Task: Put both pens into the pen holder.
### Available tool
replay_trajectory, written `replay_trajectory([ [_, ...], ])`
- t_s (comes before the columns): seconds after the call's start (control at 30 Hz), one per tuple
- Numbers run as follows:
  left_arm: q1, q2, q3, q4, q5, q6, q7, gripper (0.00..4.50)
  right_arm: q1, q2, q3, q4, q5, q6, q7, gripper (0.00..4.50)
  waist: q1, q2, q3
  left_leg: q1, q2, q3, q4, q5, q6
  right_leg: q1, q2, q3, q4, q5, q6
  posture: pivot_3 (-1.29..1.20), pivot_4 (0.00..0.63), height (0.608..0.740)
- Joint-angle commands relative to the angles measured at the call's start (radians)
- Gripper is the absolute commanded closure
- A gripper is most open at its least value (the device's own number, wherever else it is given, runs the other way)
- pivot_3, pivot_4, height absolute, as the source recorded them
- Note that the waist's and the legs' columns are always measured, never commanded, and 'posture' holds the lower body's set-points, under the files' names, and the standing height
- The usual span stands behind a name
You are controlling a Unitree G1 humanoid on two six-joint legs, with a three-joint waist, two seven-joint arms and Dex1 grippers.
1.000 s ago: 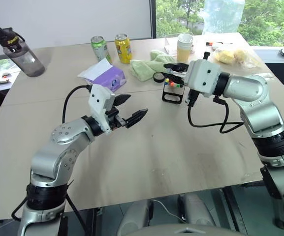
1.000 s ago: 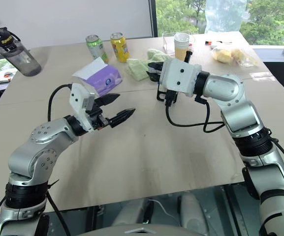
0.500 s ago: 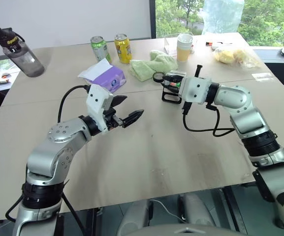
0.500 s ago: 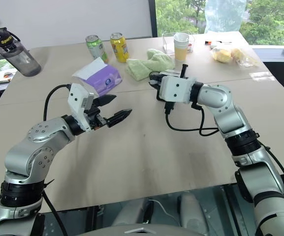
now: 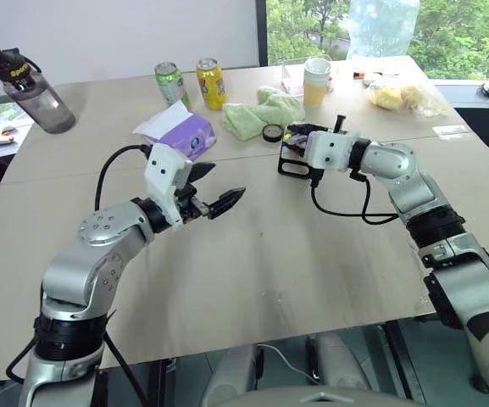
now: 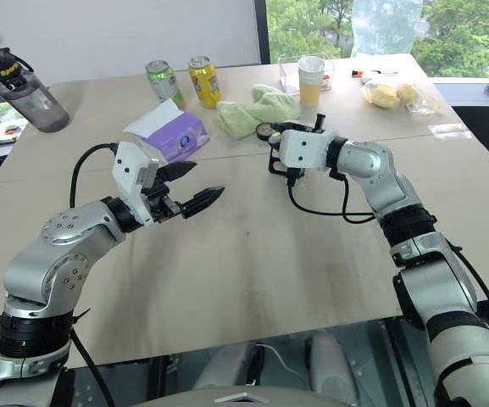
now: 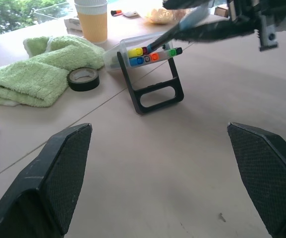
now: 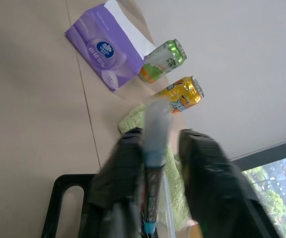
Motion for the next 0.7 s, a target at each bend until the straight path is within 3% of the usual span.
replay_trajectory([
  [0.03,0.004,0.012,0.032,-0.037,0.002,-0.015,0.002,0.00,-0.064,0.006,-0.023,0.088,-0.025,-0.062,-0.089,1.43,0.000,0.000,0.000,0.000,0.000,0.000,0.000,0.000,0.000,0.000,0.000,0.000,0.000,0.000,0.000,0.00,0.150,0.740],
  [0.1,0.008,0.015,0.043,-0.035,0.005,-0.018,0.003,0.00,-0.082,0.005,-0.028,0.124,-0.028,-0.077,-0.107,0.50,-0.001,0.000,0.000,0.000,0.000,0.000,0.000,0.000,0.000,0.000,0.000,0.000,0.000,0.000,0.000,0.00,0.150,0.740],
  [0.27,0.029,0.020,0.056,-0.030,0.009,-0.023,-0.001,0.00,-0.079,-0.005,-0.035,0.115,0.001,-0.099,-0.094,0.50,-0.002,0.000,0.000,0.000,0.000,0.000,0.000,0.000,0.000,0.000,0.000,0.000,0.000,0.000,0.000,0.00,0.150,0.740],
  [0.33,0.046,0.016,0.055,-0.027,0.018,-0.031,0.003,0.00,-0.036,0.007,-0.054,0.043,0.090,-0.052,-0.022,0.50,-0.002,0.000,0.000,0.000,0.000,0.000,0.000,0.000,0.000,0.000,0.000,0.000,0.000,0.000,0.000,0.00,0.150,0.740],
  [0.43,0.084,0.003,0.052,-0.017,0.034,-0.051,0.004,0.00,0.089,0.033,-0.082,-0.187,0.318,0.180,0.150,0.50,-0.002,0.000,0.000,0.000,0.000,-0.001,0.000,0.000,0.000,0.000,0.000,0.001,-0.001,0.000,0.000,0.00,0.150,0.740],
  [0.53,0.141,-0.015,0.051,-0.006,0.069,-0.102,0.005,0.00,0.247,-0.011,-0.081,-0.440,0.489,0.421,0.282,0.50,0.001,0.000,0.000,0.000,0.000,-0.002,0.000,0.000,0.000,0.000,0.000,0.002,-0.001,0.000,0.000,0.00,0.150,0.740],
  [0.7,0.227,-0.036,0.051,-0.009,0.117,-0.158,0.022,0.00,0.454,-0.134,-0.108,-0.668,0.586,0.634,0.358,0.50,0.016,0.001,0.000,-0.001,0.000,-0.003,0.000,0.000,0.000,0.001,-0.001,0.001,-0.003,0.000,0.000,0.00,0.150,0.740],
])
